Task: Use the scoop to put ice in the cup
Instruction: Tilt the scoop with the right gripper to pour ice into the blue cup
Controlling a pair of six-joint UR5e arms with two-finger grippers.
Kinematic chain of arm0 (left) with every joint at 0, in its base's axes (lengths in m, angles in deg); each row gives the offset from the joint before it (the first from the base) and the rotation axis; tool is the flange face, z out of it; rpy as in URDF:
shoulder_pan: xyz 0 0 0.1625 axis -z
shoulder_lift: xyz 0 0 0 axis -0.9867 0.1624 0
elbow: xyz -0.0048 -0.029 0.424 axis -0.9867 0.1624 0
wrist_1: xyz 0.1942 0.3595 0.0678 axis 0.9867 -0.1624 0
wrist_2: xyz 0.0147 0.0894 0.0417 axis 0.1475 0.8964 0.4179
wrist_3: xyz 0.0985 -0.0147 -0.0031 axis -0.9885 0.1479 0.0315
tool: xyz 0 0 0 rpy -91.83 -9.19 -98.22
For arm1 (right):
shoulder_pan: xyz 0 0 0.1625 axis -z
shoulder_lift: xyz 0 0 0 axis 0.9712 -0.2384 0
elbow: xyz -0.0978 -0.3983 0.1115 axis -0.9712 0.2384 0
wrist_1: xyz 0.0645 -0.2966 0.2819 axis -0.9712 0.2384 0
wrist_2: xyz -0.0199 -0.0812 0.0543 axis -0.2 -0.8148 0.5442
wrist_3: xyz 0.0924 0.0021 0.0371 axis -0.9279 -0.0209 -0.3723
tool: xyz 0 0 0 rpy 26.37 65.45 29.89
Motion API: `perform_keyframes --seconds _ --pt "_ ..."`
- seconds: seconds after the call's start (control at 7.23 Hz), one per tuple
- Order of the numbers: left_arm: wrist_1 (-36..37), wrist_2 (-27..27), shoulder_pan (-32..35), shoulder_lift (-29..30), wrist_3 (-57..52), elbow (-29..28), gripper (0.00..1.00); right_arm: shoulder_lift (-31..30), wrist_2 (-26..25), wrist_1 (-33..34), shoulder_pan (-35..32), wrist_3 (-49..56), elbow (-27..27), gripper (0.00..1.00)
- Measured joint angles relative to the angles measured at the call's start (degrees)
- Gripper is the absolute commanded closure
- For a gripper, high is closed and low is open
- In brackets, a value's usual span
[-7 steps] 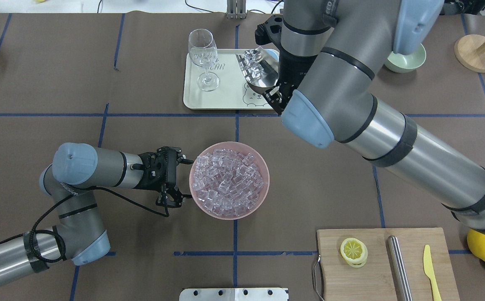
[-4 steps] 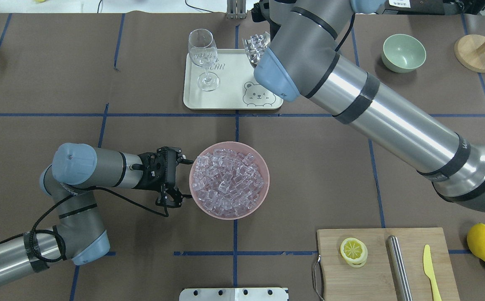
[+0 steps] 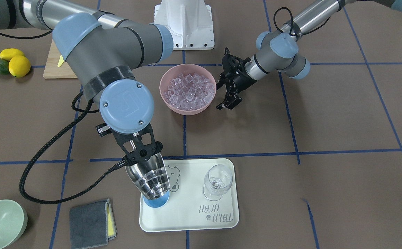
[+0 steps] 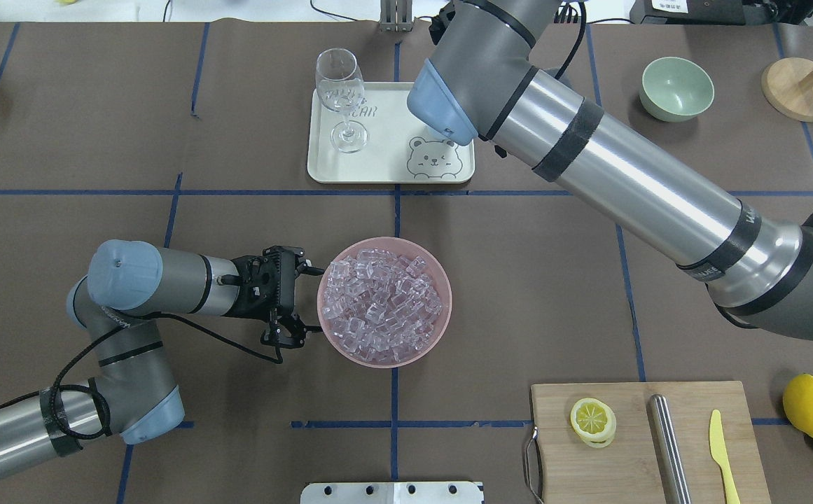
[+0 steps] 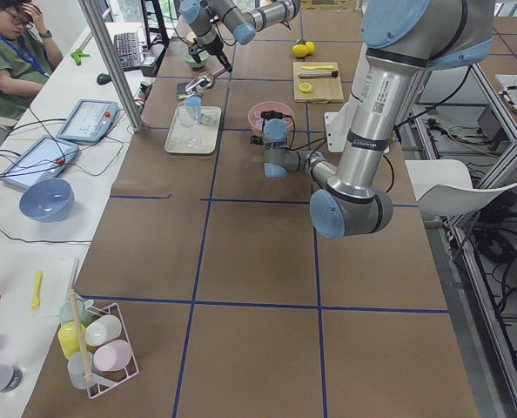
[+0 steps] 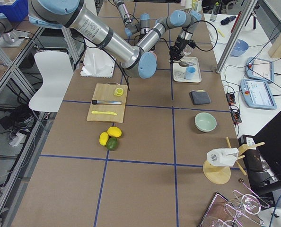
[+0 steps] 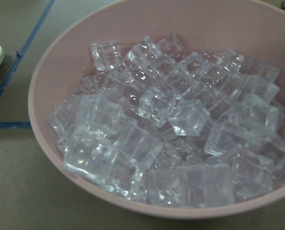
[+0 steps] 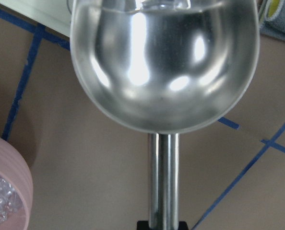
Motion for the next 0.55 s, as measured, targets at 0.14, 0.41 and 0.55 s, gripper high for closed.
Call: perform_keyframes --seconds 0.14,0.41,0.55 --pt "0.0 0.0 0.0 0.0 0.0 0.0 0.01 1.0 -1.0 3.1 0.0 2.1 0.1 1.0" --pt "0.0 0.0 0.0 -0.1 0.0 -0.1 0.01 1.8 -2.4 5.3 0.0 4.8 0.7 1.0" --pt "0.0 0.0 0.0 -0.1 0.0 -0.1 0.01 2.1 -3.2 5.6 0.0 6.0 1.3 1.0"
